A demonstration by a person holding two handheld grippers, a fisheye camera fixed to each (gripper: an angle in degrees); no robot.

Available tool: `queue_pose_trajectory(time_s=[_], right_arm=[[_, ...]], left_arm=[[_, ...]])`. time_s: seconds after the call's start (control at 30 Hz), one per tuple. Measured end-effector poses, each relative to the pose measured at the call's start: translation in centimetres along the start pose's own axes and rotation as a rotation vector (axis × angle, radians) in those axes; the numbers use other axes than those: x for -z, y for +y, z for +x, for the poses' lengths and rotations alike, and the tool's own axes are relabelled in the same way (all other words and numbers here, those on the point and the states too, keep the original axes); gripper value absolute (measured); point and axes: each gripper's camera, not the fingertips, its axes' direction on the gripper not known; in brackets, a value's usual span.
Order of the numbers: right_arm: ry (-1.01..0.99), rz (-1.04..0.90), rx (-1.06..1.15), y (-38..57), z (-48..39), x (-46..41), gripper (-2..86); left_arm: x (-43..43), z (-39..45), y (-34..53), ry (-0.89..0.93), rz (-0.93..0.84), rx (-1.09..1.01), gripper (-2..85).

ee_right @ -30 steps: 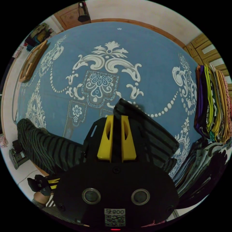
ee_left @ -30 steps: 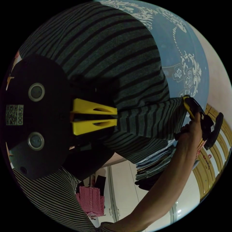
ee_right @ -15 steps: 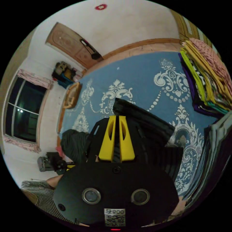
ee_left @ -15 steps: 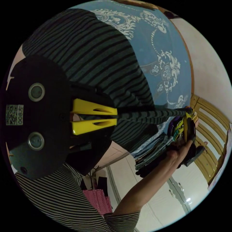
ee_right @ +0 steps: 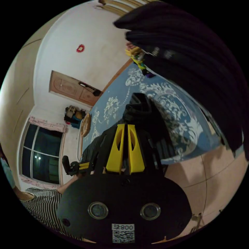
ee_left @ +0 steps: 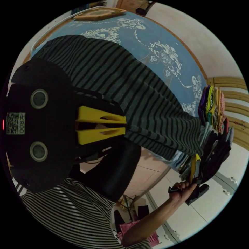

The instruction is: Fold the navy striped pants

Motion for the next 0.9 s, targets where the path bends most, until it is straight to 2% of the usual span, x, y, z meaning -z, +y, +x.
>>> queue_pose_trajectory(time_s=[0.17,0.6,0.73,0.9], right_arm=[[0.008,-0.027,-0.124,4.0,7.6,0.7,1.7],[-0.065,-0.075,-0.266,9.0,18.4,-0.9,1.9],[-0.151,-0.079,-0.29,9.9,20.1,-2.0,1.8],[-0.216,-0.075,-0.3,11.0,20.8,-3.3,1.6]], left_arm=[[-1.5,1.1,-1.1,-0.036,-0.109,-0.023,2.5],[-2.5,-0.3,-1.3,-0.038,-0.248,0.035,4.9],[-1.0,-2.1,-0.1,0.041,-0.215,0.094,6.1],[3.3,-7.1,4.4,0.197,-0.031,0.287,6.6]])
